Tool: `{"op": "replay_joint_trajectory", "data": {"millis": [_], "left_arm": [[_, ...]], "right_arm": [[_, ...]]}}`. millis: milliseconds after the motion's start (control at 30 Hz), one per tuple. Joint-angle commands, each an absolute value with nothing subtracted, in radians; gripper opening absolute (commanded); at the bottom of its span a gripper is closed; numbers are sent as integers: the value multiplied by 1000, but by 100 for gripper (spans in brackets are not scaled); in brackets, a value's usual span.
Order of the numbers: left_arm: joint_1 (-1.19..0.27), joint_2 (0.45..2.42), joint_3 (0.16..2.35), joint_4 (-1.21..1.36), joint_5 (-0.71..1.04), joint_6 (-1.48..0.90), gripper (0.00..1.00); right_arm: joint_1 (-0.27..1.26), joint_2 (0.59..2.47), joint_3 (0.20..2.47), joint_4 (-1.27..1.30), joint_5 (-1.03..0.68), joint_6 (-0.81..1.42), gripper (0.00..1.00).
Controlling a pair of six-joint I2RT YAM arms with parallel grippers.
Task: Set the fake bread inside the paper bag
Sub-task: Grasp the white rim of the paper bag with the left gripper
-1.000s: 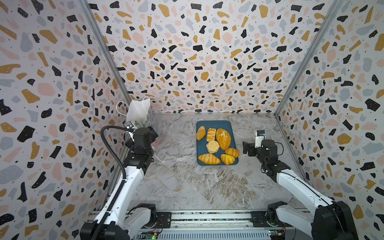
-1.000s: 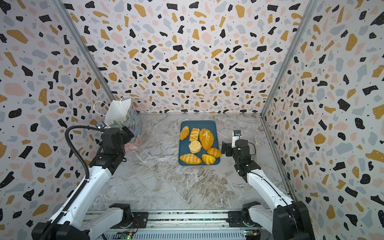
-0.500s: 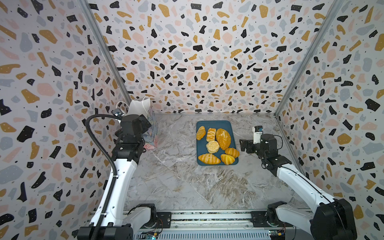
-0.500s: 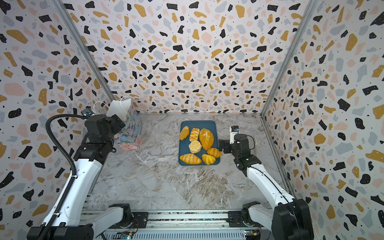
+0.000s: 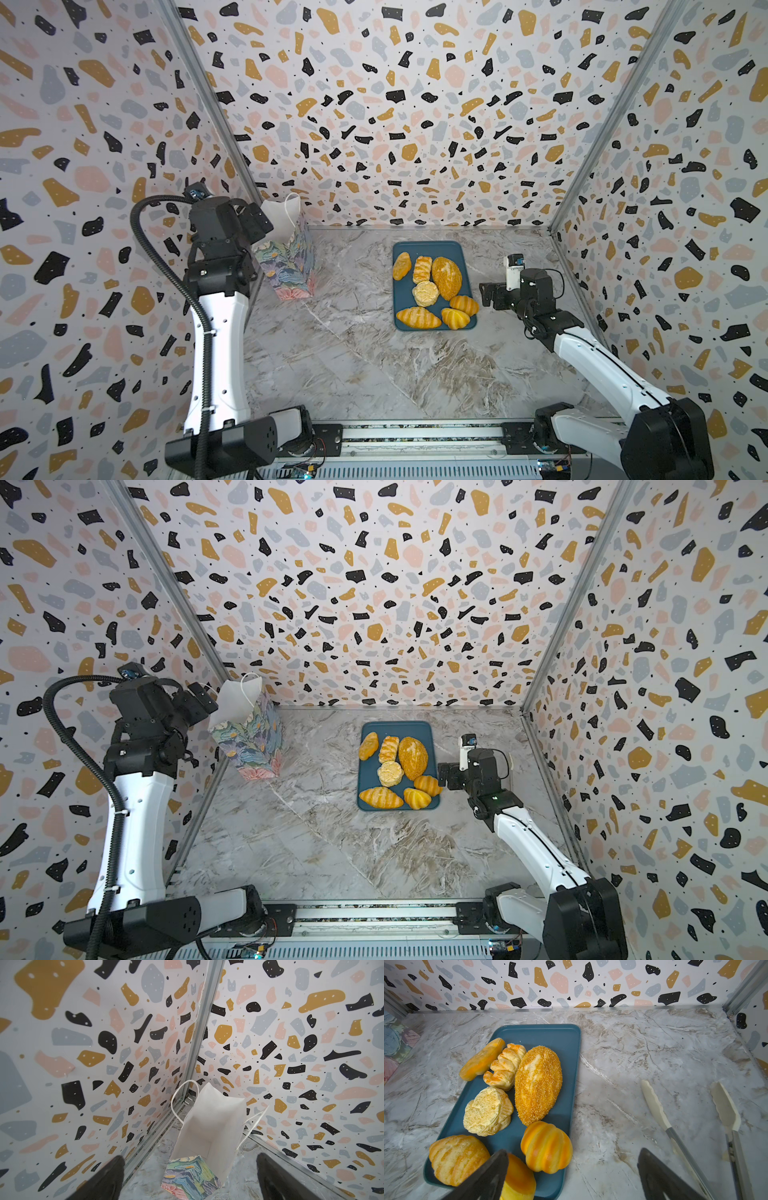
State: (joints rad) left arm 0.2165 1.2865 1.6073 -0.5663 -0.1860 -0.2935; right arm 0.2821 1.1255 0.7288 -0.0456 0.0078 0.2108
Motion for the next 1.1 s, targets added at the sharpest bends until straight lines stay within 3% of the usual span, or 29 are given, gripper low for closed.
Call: {"op": "replay_joint_trajectory", "data": {"millis": [0,400,967,1067], "left_arm": [[237,1356,1674,-661,-102,-213,99],[282,1552,1858,-788,-1,-155,99],[311,1663,1869,-740,0,-104,100],[311,1695,1885,-748,-11,-93,95]], "right_arm": [[287,1120,780,-63,-1,195,99],[288,1141,808,-88,-21,193,99],[287,1164,816,-84,-16,186,99],[287,1179,822,-84,-15,177,99]]}}
